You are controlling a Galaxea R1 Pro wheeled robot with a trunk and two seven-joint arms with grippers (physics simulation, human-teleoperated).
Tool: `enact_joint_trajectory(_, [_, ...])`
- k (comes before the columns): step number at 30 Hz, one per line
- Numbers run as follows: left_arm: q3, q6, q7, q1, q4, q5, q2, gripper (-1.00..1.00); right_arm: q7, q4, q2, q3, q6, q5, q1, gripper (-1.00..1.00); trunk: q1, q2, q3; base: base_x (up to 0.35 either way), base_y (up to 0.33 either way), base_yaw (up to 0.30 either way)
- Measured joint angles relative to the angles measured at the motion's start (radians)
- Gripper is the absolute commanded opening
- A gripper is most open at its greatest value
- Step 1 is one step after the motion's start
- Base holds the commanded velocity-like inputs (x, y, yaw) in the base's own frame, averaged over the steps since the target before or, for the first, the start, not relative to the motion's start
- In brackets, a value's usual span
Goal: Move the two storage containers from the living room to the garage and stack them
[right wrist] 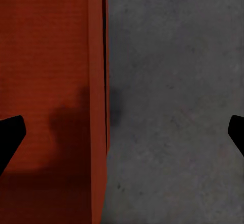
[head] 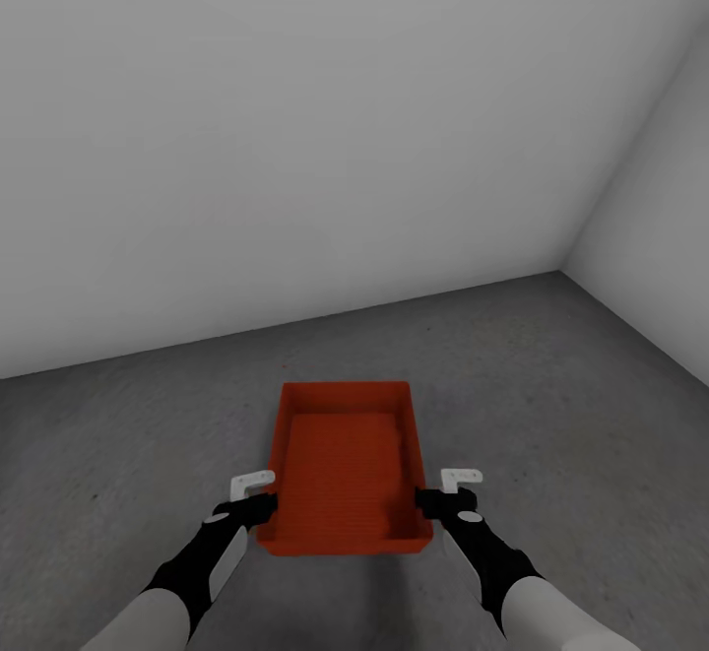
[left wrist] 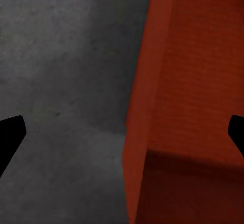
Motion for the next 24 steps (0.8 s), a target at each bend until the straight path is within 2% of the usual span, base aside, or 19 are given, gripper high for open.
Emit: enact_joint_trajectory(24, [-0.001,-0.001,0.0,0.0,-0.009,0.0,-0.003,1.0,-0.001,0.0,0.0,0.0,0.0,0.0,0.0,1.0,0.0,0.0,0.0,0.0,0.0,0.0])
